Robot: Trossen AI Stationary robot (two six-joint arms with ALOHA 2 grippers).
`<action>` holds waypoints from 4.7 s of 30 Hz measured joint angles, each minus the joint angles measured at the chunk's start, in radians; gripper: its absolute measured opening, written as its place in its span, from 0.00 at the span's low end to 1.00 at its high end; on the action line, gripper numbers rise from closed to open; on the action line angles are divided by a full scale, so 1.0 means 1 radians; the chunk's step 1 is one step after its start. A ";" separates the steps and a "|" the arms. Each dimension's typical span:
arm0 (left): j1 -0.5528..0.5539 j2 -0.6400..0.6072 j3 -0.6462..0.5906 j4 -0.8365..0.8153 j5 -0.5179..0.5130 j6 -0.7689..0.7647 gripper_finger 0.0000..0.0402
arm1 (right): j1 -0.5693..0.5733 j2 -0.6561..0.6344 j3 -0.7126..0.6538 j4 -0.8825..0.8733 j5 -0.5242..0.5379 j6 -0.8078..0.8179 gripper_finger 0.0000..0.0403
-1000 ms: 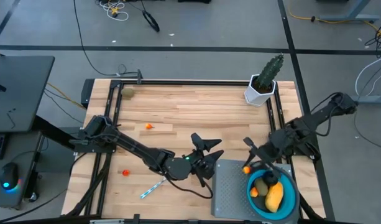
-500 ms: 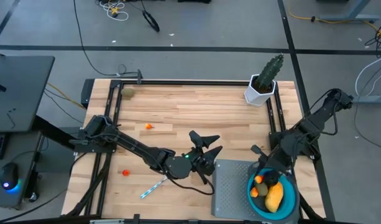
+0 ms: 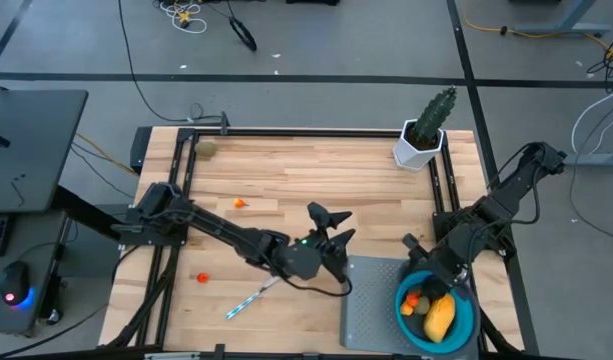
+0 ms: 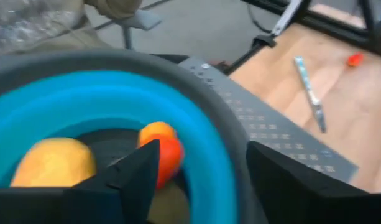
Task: Pick & Place Fruit
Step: Put the yellow pear into the blue strainer bowl on the shelf
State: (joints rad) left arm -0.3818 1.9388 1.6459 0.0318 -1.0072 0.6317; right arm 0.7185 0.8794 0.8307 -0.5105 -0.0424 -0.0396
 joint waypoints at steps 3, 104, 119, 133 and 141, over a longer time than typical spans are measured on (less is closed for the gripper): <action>0.013 -0.012 0.000 -0.091 0.008 -0.065 0.62 | 0.000 0.000 0.000 0.024 0.098 -0.002 0.67; 0.255 -0.932 -1.379 -0.177 0.226 -1.229 0.62 | -0.262 0.134 -0.001 0.291 0.633 -0.103 0.68; 0.274 -0.758 -1.226 -0.482 0.338 -1.215 0.57 | -0.262 0.134 -0.001 0.282 0.632 -0.099 0.68; 0.297 -0.529 -1.127 -0.565 0.245 -1.129 0.47 | -0.262 0.134 -0.001 0.282 0.604 -0.099 0.68; 0.305 -0.529 -1.131 -0.564 0.200 -1.142 0.49 | -0.262 0.134 -0.001 0.282 0.589 -0.099 0.68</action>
State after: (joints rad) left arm -0.0769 1.4097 0.5144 -0.5318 -0.8068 -0.5105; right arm 0.4564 1.0134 0.8299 -0.2290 0.5463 -0.1383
